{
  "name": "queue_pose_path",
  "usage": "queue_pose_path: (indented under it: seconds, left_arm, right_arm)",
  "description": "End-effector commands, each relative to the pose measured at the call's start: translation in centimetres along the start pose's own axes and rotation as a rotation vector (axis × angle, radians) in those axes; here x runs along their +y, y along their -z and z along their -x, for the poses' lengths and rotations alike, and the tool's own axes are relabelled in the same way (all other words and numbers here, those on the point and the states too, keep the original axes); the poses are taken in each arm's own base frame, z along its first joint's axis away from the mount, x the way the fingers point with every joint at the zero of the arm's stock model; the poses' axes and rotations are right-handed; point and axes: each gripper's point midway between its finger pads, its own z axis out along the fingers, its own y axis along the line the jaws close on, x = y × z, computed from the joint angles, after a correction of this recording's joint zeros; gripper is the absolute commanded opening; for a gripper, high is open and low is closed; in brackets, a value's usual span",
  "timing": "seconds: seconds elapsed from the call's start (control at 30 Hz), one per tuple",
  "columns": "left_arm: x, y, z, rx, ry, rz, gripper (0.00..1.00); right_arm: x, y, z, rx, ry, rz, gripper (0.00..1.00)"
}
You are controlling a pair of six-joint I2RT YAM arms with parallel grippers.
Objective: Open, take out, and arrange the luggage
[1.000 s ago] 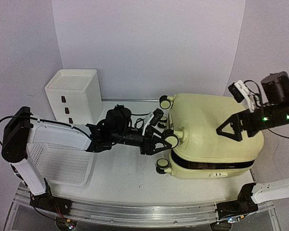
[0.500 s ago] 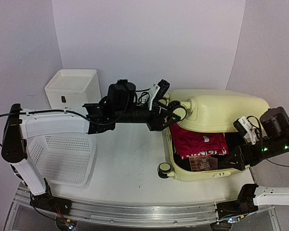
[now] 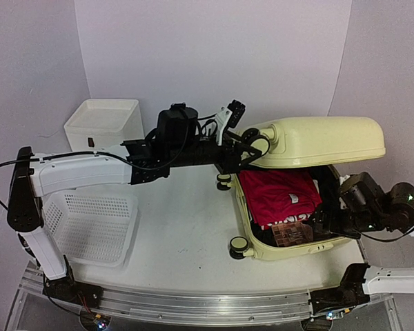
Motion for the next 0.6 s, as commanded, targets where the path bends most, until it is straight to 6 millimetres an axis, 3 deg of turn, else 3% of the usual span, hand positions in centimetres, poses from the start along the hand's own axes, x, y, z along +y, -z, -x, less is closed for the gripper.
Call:
queue_pose_path:
  seconds: [0.0, 0.07, 0.13, 0.2, 0.37, 0.57]
  left_arm:
    - [6.3, 2.6, 8.5, -0.237, -0.024, 0.279, 0.29]
    - [6.8, 2.7, 8.9, -0.246, -0.027, 0.295, 0.29]
    - [7.4, 2.8, 9.4, -0.256, -0.027, 0.313, 0.28]
    - [7.8, 2.7, 9.7, -0.262, -0.029, 0.321, 0.28]
    - [8.6, 2.6, 10.1, -0.27, -0.029, 0.34, 0.28]
    - [9.2, 2.3, 10.3, -0.273, -0.028, 0.355, 0.27]
  right_arm:
    - [1.7, 0.0, 3.8, -0.156, -0.016, 0.0, 0.98]
    - [5.9, 1.2, 4.6, -0.141, 0.059, 0.178, 0.98]
    - [10.5, 3.5, 4.9, -0.124, 0.075, 0.423, 0.98]
    - [13.4, 6.3, 5.7, -0.156, 0.069, 0.622, 0.98]
    - [15.0, 10.9, 8.2, -0.253, 0.011, 0.768, 0.98]
    - [13.7, 11.8, 12.3, -0.376, -0.249, 0.708, 0.98]
